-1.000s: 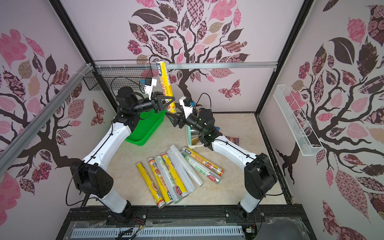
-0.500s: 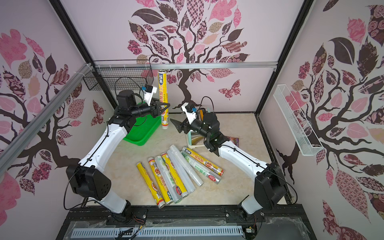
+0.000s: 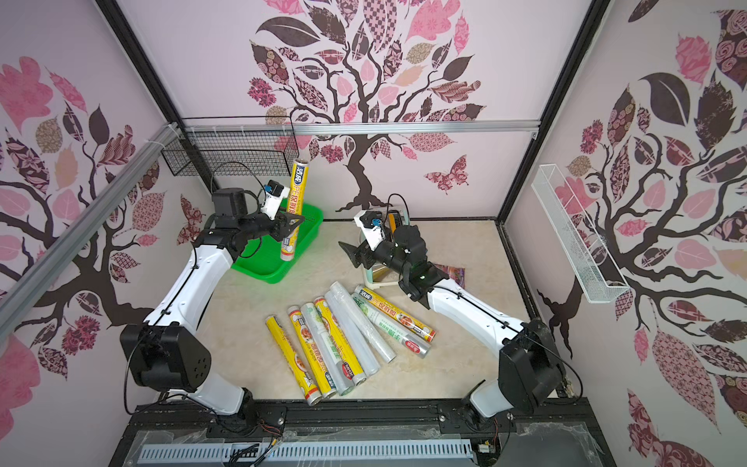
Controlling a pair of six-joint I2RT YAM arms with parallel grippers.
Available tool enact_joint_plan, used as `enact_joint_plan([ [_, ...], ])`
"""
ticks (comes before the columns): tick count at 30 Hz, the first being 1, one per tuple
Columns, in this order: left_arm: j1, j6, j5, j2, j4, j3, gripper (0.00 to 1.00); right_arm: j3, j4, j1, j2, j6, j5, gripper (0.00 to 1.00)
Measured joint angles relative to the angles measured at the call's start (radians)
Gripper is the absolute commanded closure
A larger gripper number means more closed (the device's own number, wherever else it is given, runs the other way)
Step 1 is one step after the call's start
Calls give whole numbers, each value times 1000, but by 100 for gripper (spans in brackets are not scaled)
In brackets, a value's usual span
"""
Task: Put the plastic wrap into the basket
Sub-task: Move the basket to the center of the board.
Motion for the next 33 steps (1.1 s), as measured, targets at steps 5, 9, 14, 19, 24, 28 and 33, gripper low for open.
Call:
enact_joint_plan([
  [5,34,138,-104,72,-17,0,63,0,-26,0,0,-1,9,15],
  [9,35,223,-204,164,-15,0,63,0,-44,0,0,-4,25,15],
  [14,35,266,-322,301,-15,21,65,0,-86,0,-6,-21,49,15],
  [19,38,264,-408,380,-14,56,65,0,-130,0,-33,-44,74,15],
  [24,39,236,-477,428,-19,105,68,0,-146,0,-46,-54,92,15],
  [28,39,174,-500,482,-39,158,68,10,-192,-1,-43,-66,105,15],
  [33,39,50,-483,557,-108,237,61,65,-254,-9,-32,-84,134,15],
])
